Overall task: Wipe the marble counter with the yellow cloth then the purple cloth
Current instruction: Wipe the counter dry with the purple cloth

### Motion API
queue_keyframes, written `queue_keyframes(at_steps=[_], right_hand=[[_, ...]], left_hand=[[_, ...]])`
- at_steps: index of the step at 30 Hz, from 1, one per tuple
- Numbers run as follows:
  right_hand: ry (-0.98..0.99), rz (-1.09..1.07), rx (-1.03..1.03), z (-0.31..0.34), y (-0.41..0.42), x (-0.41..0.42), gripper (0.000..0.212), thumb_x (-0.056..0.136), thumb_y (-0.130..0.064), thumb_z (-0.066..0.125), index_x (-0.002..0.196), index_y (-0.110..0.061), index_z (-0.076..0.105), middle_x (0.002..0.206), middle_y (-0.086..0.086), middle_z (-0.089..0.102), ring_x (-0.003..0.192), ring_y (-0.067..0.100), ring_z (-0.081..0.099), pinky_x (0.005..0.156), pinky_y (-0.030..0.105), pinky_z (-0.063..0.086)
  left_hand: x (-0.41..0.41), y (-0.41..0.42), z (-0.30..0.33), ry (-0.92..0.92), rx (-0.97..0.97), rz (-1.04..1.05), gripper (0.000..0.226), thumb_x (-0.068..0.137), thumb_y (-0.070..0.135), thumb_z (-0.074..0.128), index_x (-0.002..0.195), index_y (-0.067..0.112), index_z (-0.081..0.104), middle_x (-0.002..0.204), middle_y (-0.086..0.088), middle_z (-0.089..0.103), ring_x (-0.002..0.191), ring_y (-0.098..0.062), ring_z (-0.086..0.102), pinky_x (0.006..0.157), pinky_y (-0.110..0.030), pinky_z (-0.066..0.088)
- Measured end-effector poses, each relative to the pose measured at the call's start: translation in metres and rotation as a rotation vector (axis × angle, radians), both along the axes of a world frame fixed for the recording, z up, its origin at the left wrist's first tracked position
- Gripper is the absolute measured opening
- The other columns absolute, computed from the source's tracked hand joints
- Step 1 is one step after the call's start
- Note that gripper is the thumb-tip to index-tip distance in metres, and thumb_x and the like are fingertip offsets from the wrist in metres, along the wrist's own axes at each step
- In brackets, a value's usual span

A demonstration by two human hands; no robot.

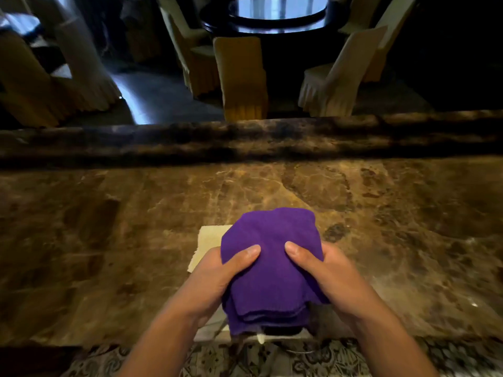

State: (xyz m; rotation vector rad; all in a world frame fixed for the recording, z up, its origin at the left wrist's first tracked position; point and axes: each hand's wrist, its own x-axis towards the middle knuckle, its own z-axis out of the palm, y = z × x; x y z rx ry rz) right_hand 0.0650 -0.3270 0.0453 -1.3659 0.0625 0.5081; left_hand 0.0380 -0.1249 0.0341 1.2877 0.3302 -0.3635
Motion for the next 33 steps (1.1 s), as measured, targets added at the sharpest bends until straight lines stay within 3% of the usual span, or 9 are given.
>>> queue_keyframes(at_steps=[7,10,14,17,20,22,27,31,33], right_hand=[[-0.029,0.182,-0.117,0.005,0.121,-0.037,0.029,0.081,-0.042,0.068,0.097,-0.023,0.082,0.101,0.004,0.082,0.093,0.018,0.077,0.080,0.031,0.058],[-0.059,0.210,-0.175,0.004,0.181,-0.062,0.034,0.080,-0.045,0.068,0.098,-0.019,0.081,0.100,0.003,0.082,0.094,0.020,0.078,0.081,0.033,0.057],[-0.057,0.193,-0.188,0.002,0.254,-0.092,0.039,0.078,-0.044,0.070,0.106,-0.018,0.076,0.101,0.000,0.082,0.095,0.020,0.077,0.077,0.030,0.057],[-0.003,0.182,-0.126,0.002,0.295,-0.108,0.045,0.076,-0.044,0.083,0.110,-0.017,0.075,0.105,0.004,0.081,0.098,0.024,0.077,0.079,0.033,0.060],[0.073,0.233,-0.075,0.002,0.327,-0.117,0.049,0.076,-0.039,0.087,0.118,-0.018,0.071,0.112,0.008,0.079,0.104,0.027,0.076,0.090,0.043,0.059],[0.106,0.247,-0.059,0.002,0.344,-0.120,0.046,0.079,-0.037,0.078,0.120,-0.018,0.070,0.112,0.006,0.080,0.104,0.024,0.076,0.090,0.041,0.058],[0.070,0.229,-0.111,0.002,0.364,-0.107,0.033,0.086,-0.036,0.067,0.111,-0.015,0.074,0.106,0.005,0.081,0.099,0.021,0.077,0.079,0.029,0.060],[0.081,0.210,-0.093,-0.003,0.372,-0.086,0.034,0.084,-0.034,0.069,0.107,-0.010,0.076,0.104,0.010,0.081,0.093,0.021,0.078,0.070,0.025,0.058],[0.094,0.188,-0.070,-0.007,0.378,-0.078,0.033,0.083,-0.032,0.070,0.108,-0.010,0.075,0.104,0.010,0.081,0.094,0.021,0.078,0.071,0.026,0.059]], left_hand=[[-0.062,0.115,0.001,-0.023,-0.002,0.256,0.028,0.075,0.029,0.073,0.092,0.010,0.083,0.106,-0.019,0.079,0.091,-0.020,0.076,0.080,-0.031,0.060],[-0.095,0.177,-0.003,-0.011,0.012,0.291,0.036,0.074,0.035,0.078,0.099,0.009,0.081,0.108,-0.018,0.079,0.096,-0.024,0.075,0.087,-0.039,0.057],[-0.126,0.253,0.002,-0.034,0.023,0.270,0.032,0.079,0.029,0.081,0.102,0.006,0.078,0.106,-0.017,0.080,0.092,-0.020,0.077,0.074,-0.027,0.061],[-0.141,0.298,0.008,-0.036,0.012,0.255,0.039,0.078,0.034,0.073,0.105,0.006,0.077,0.107,-0.016,0.080,0.095,-0.021,0.077,0.076,-0.027,0.058],[-0.149,0.328,0.013,-0.042,0.004,0.261,0.036,0.080,0.034,0.072,0.104,0.007,0.078,0.107,-0.018,0.080,0.094,-0.023,0.077,0.077,-0.030,0.058],[-0.150,0.342,0.013,-0.045,0.002,0.269,0.036,0.083,0.031,0.071,0.106,0.005,0.076,0.106,-0.019,0.079,0.094,-0.024,0.077,0.076,-0.030,0.060],[-0.142,0.365,0.007,-0.023,0.024,0.252,0.041,0.084,0.033,0.071,0.114,0.005,0.074,0.109,-0.016,0.079,0.102,-0.026,0.076,0.082,-0.033,0.057],[-0.122,0.377,0.003,-0.012,0.083,0.221,0.034,0.088,0.033,0.070,0.113,0.009,0.074,0.107,-0.011,0.081,0.098,-0.023,0.077,0.072,-0.027,0.058],[-0.111,0.382,-0.001,-0.020,0.088,0.223,0.037,0.087,0.033,0.071,0.114,0.008,0.074,0.108,-0.013,0.080,0.102,-0.026,0.076,0.078,-0.032,0.057]])
